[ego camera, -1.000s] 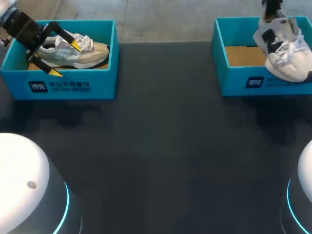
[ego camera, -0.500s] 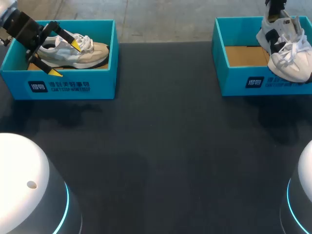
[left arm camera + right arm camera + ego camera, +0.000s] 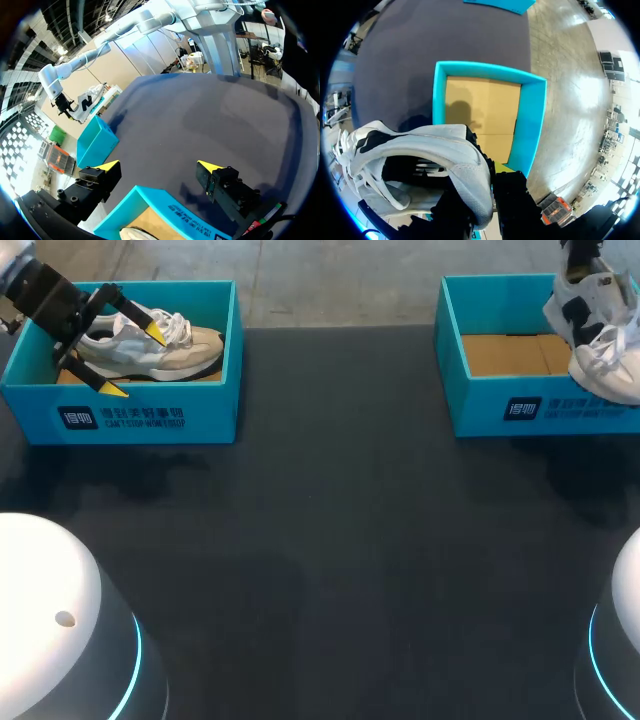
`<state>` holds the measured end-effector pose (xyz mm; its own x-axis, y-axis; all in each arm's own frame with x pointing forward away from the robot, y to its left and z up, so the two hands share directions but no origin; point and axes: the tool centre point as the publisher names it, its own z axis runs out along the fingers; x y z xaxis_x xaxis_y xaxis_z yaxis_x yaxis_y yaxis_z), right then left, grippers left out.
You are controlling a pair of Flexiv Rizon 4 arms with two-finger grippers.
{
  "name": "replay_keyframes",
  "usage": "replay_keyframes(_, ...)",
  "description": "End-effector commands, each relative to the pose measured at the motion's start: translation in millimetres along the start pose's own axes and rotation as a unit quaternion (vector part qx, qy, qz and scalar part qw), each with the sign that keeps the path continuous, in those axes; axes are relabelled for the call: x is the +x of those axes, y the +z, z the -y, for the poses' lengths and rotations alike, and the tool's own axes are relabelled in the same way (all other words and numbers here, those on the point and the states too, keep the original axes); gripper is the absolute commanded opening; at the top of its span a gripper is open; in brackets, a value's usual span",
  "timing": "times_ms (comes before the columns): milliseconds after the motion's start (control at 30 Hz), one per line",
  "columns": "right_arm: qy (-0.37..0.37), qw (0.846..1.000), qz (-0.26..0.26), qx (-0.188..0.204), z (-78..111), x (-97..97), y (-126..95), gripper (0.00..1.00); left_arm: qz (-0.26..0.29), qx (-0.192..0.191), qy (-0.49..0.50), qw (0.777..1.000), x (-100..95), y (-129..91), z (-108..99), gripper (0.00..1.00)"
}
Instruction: Take the shoe out of the shoebox, open the shoe tongue, remove and reinsert the insole, then place the shoe into the shoebox
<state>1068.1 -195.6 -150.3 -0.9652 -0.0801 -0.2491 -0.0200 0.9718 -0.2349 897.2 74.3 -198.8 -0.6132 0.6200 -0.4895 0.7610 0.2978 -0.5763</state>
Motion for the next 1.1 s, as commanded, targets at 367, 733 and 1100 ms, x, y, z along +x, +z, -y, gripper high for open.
replay_keyframes(367,0.001,0.999,-0.029,0.024,64.7,-12.1,52.2,0.00,-0.002,0.000,0.000,1.000,-0.2,-0.5,-0.2,1.00)
replay_keyframes(733,0.140,0.987,-0.045,0.072,109.9,2.1,65.1,0.00,-0.002,0.000,0.000,1.000,-0.2,-0.5,-0.2,1.00)
replay_keyframes(1100,0.443,0.888,-0.073,0.102,124.6,16.8,63.5,0.00,-0.002,0.000,0.000,1.000,-0.2,-0.5,-0.2,1.00)
